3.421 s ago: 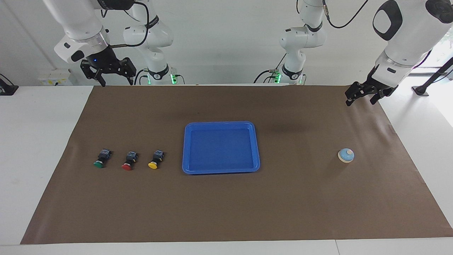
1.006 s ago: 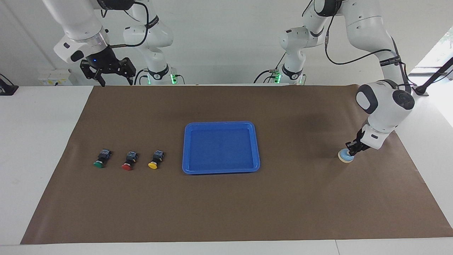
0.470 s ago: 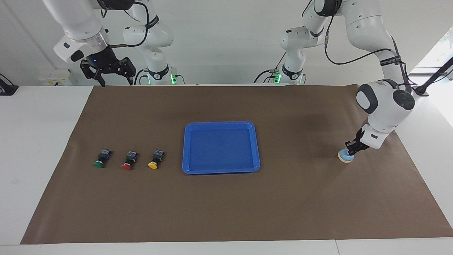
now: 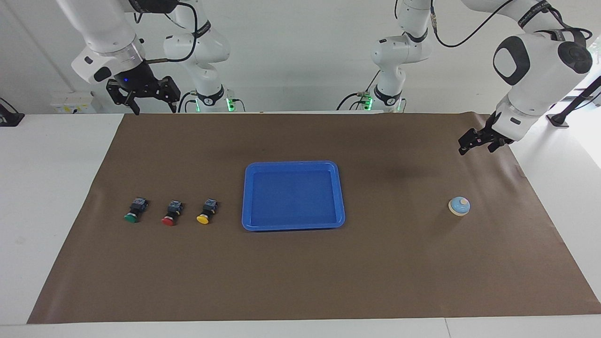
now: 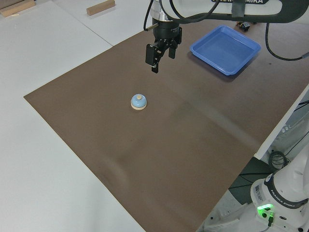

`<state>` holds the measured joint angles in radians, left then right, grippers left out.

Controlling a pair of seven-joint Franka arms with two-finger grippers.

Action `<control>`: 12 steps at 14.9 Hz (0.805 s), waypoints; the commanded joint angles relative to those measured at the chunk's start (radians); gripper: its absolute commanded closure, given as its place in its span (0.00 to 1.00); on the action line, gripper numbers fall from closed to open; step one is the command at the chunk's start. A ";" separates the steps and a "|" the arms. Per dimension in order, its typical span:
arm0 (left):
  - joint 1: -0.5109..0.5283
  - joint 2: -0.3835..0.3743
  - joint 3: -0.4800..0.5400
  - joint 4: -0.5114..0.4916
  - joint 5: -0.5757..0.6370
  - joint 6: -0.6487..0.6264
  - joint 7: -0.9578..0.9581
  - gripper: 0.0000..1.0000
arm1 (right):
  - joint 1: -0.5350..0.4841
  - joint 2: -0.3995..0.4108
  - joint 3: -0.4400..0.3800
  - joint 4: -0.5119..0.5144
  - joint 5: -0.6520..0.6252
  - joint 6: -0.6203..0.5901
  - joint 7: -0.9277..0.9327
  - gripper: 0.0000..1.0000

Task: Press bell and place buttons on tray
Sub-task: 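Press down on the white bell with the left gripper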

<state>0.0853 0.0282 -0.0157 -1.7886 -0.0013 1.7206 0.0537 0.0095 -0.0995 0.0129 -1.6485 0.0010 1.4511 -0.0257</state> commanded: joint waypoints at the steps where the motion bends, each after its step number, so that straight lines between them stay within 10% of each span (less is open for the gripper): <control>1: -0.041 0.004 0.008 0.024 0.012 -0.091 0.000 0.00 | -0.011 -0.034 0.009 -0.045 0.019 0.009 -0.011 0.00; 9: -0.052 -0.025 0.006 0.072 0.007 -0.208 0.001 0.00 | 0.044 -0.077 0.013 -0.397 0.017 0.404 0.085 0.00; 12: -0.052 -0.043 0.006 0.046 0.006 -0.220 0.000 0.00 | 0.069 0.042 0.013 -0.433 0.016 0.567 0.112 0.00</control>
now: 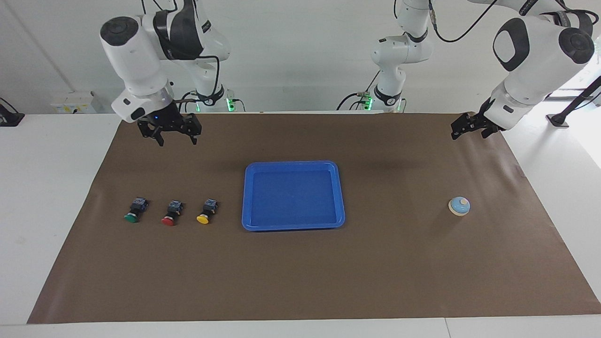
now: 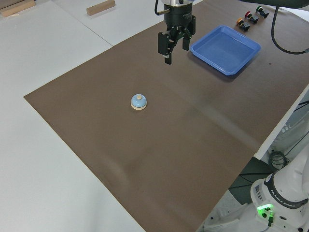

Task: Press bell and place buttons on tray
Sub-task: 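Press down on the white bell with the left gripper, then grasp the orange-capped button with the right gripper while the left gripper withdraws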

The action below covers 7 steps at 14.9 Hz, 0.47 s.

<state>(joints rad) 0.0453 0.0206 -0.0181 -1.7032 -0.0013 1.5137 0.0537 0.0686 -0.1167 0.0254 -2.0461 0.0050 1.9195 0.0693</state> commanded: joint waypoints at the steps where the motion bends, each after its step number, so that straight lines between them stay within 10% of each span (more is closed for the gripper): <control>1: -0.013 -0.037 0.009 -0.045 0.006 -0.007 -0.002 0.00 | 0.013 0.107 0.001 -0.037 0.012 0.158 0.015 0.00; 7: -0.042 -0.041 0.017 -0.044 0.006 -0.010 -0.003 0.00 | 0.017 0.222 0.001 -0.103 0.010 0.424 0.020 0.00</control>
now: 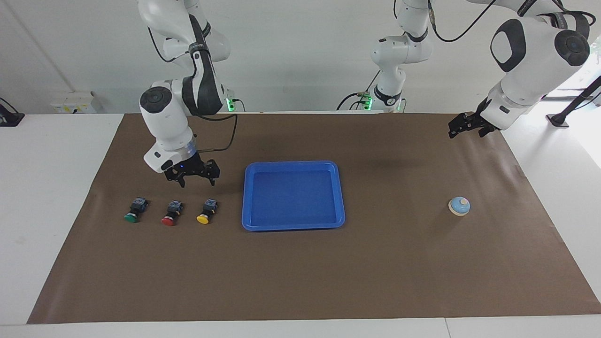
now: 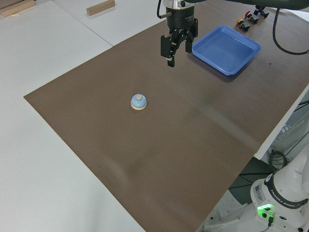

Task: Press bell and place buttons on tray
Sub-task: 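Grasp the orange-capped button with the right gripper while the left gripper withdraws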

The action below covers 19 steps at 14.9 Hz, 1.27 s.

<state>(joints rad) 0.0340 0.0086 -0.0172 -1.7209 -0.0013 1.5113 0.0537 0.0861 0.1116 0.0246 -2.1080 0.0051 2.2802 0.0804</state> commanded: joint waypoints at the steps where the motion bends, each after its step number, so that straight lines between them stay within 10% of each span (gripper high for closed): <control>1: -0.031 -0.029 0.016 -0.025 0.006 -0.002 -0.002 0.00 | 0.000 0.012 0.001 -0.040 0.010 0.079 0.010 0.00; 12: -0.048 -0.026 0.020 -0.011 0.000 0.043 -0.025 0.00 | 0.000 0.157 0.003 -0.029 0.010 0.249 0.009 0.06; 14: -0.037 -0.026 0.020 -0.011 -0.017 0.053 -0.026 0.00 | 0.001 0.166 0.003 -0.029 0.012 0.251 0.010 0.25; 17: -0.035 -0.029 0.019 -0.016 -0.019 0.053 -0.022 0.00 | 0.001 0.166 0.003 -0.027 0.013 0.242 0.013 1.00; 19: -0.034 -0.029 0.019 -0.016 -0.019 0.052 -0.020 0.00 | 0.001 0.166 0.003 -0.015 0.015 0.231 0.015 1.00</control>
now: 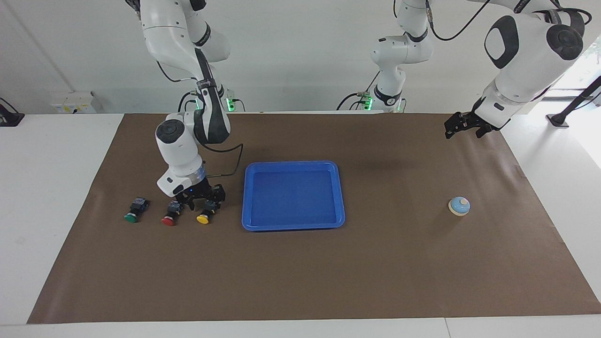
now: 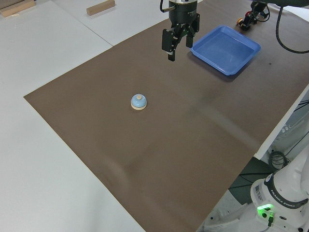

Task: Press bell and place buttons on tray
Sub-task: 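Grasp the orange-capped button with the right gripper while the left gripper withdraws, then carry the orange button into the blue tray and release it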

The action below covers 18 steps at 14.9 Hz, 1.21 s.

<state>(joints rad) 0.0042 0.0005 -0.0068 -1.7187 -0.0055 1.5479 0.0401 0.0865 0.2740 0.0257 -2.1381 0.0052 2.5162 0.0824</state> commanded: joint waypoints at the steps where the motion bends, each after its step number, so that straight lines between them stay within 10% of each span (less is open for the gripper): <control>1: -0.006 -0.022 0.008 -0.013 -0.014 0.017 -0.006 0.00 | 0.001 0.004 0.002 0.033 0.013 -0.025 0.011 1.00; 7: -0.004 -0.037 0.008 -0.012 -0.014 0.015 -0.006 0.00 | 0.113 0.039 0.000 0.349 0.016 -0.368 0.109 1.00; 18: -0.004 -0.037 0.008 -0.012 -0.014 0.015 -0.006 0.00 | 0.320 0.076 0.002 0.218 0.013 -0.146 0.424 1.00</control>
<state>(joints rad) 0.0042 -0.0209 -0.0063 -1.7165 -0.0057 1.5525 0.0401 0.4107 0.3590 0.0285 -1.8785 0.0083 2.3250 0.4815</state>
